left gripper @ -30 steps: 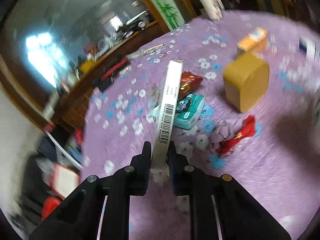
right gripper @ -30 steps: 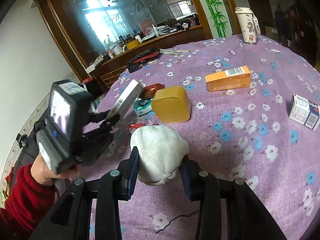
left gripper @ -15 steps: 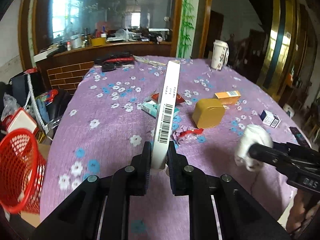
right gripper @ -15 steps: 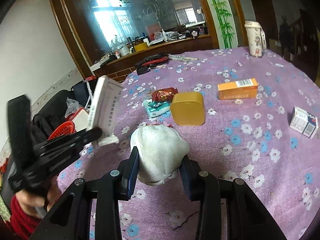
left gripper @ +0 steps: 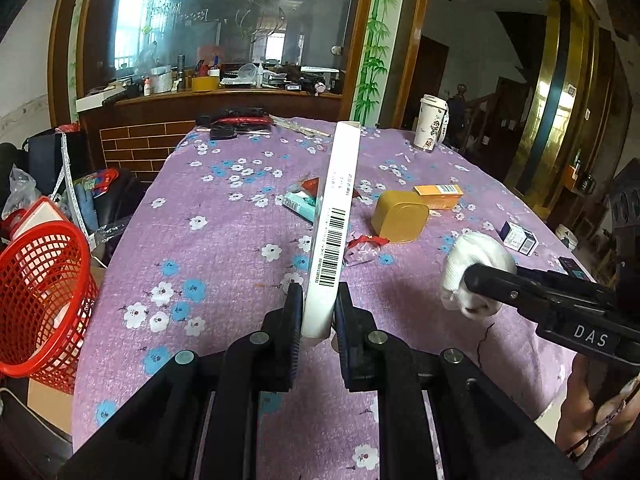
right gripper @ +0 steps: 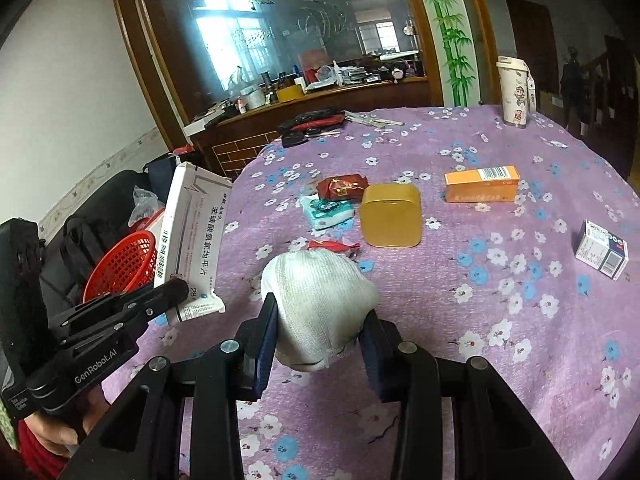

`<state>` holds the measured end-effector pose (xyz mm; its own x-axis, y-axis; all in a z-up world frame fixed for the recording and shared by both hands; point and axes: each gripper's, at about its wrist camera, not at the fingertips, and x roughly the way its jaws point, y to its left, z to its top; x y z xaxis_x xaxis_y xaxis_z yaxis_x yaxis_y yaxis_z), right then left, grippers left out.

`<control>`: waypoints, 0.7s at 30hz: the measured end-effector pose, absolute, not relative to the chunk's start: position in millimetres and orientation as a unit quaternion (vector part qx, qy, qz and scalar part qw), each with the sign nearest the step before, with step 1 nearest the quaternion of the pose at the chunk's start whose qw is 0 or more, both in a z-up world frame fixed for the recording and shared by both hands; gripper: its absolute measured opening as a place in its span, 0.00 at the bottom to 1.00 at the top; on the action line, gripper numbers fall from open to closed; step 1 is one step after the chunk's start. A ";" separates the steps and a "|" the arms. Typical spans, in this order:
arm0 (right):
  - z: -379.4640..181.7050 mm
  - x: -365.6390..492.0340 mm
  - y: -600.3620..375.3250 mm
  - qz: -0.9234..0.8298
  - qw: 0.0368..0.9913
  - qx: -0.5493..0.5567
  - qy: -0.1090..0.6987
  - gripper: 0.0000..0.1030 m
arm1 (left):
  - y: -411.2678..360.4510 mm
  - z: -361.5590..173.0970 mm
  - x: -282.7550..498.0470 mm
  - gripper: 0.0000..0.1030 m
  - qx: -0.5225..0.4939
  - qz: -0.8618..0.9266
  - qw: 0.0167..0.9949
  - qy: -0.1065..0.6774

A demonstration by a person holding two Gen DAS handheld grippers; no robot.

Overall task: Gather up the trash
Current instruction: 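Lift the white box with the left tool while the right tool lifts the cloth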

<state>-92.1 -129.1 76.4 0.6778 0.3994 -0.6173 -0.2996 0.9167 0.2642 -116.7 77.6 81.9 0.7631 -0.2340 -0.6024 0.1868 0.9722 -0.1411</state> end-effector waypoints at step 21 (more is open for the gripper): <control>71.9 -99.0 -114.7 0.194 0.911 0.054 0.361 0.39 | 83.2 80.7 -124.5 0.15 -0.036 -0.105 0.939 0.324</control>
<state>-99.0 -114.7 71.9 0.6650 0.3921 -0.6357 -0.3138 0.9190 0.2386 -124.5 83.2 80.7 0.7676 -0.2203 -0.6018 0.1738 0.9754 -0.1353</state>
